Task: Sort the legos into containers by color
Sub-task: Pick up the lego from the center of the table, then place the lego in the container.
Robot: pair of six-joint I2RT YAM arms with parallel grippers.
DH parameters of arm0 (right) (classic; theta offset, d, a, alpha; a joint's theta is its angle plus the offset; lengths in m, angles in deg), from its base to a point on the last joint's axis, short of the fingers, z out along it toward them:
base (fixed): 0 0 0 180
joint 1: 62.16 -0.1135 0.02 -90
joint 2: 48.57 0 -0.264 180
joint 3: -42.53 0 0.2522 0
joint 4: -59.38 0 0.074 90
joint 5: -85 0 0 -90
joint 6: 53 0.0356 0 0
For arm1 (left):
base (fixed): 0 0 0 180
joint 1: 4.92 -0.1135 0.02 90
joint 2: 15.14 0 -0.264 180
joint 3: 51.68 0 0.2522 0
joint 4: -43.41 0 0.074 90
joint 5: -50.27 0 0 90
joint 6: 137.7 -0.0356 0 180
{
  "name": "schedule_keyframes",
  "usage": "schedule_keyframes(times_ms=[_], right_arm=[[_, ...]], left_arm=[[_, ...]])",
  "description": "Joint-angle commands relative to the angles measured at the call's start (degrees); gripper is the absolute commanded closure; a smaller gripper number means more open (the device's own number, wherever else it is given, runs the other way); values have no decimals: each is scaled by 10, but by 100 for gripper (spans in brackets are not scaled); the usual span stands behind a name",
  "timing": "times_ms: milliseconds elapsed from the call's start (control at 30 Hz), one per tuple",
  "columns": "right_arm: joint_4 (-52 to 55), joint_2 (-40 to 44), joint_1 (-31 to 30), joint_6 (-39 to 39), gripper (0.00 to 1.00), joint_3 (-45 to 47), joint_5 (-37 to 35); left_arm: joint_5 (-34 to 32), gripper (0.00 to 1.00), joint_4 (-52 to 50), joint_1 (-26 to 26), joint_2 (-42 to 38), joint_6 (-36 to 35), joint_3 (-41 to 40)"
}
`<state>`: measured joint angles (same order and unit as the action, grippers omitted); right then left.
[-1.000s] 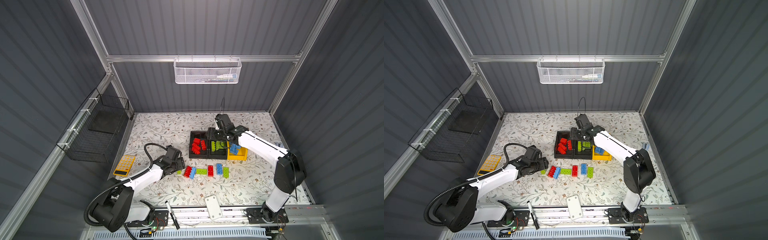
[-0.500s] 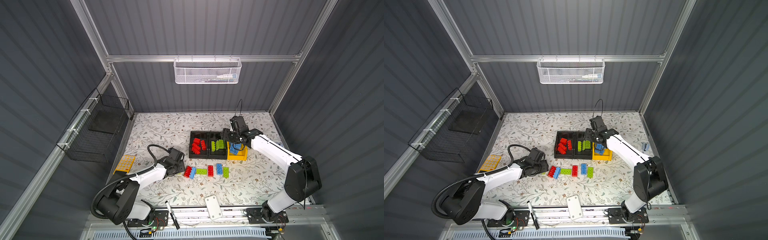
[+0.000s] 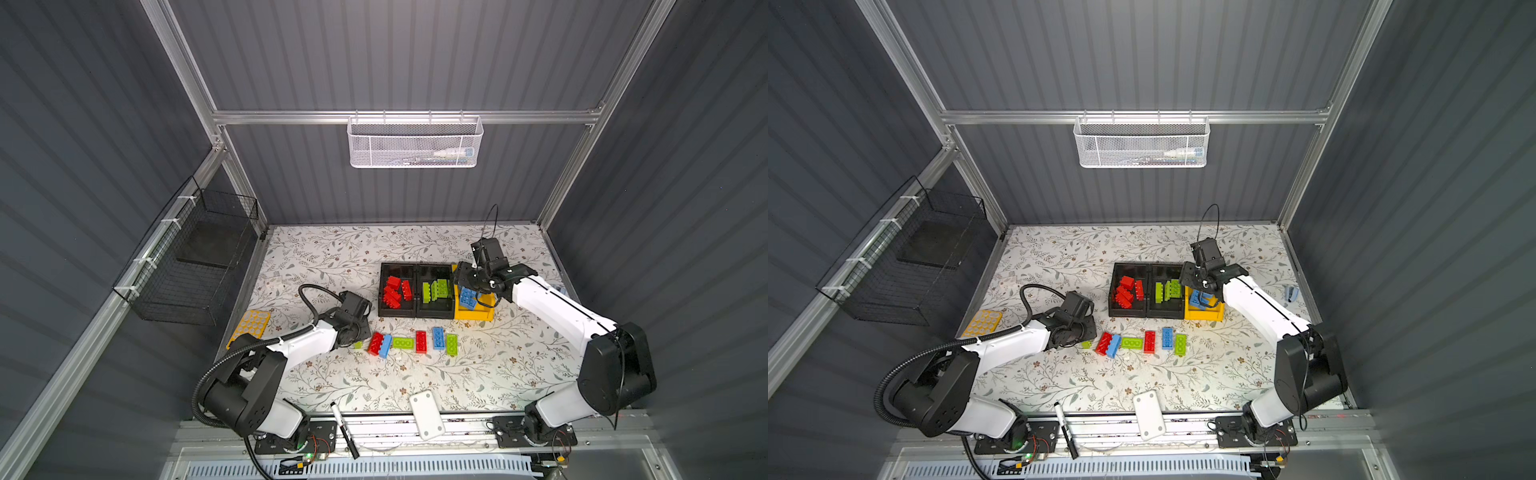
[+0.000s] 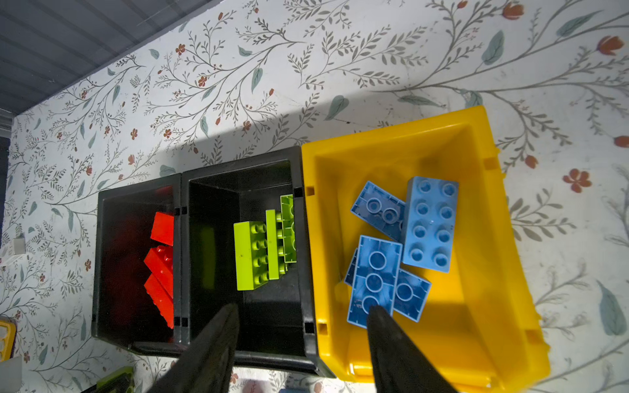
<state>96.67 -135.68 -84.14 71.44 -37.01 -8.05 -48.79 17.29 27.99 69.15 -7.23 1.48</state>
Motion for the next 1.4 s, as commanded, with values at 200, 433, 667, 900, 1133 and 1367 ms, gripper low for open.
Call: schedule_keyframes(times_ms=[200,433,667,900,1133,1367], right_arm=[[20,34,2,18,38,64,-10],[28,91,2,37,38,132,-18],[9,137,2,72,38,202,-12],[5,178,2,93,38,258,-3],[4,198,-1,97,37,287,12],[-10,193,-5,74,37,298,60]], left_arm=[[-22,91,-35,-3,-16,-40,60],[-23,94,-66,1,-13,-82,145],[1,95,-69,21,18,-119,245],[30,95,-53,51,98,-161,353],[72,94,-36,87,224,-181,484],[96,93,-43,109,328,-189,587]])
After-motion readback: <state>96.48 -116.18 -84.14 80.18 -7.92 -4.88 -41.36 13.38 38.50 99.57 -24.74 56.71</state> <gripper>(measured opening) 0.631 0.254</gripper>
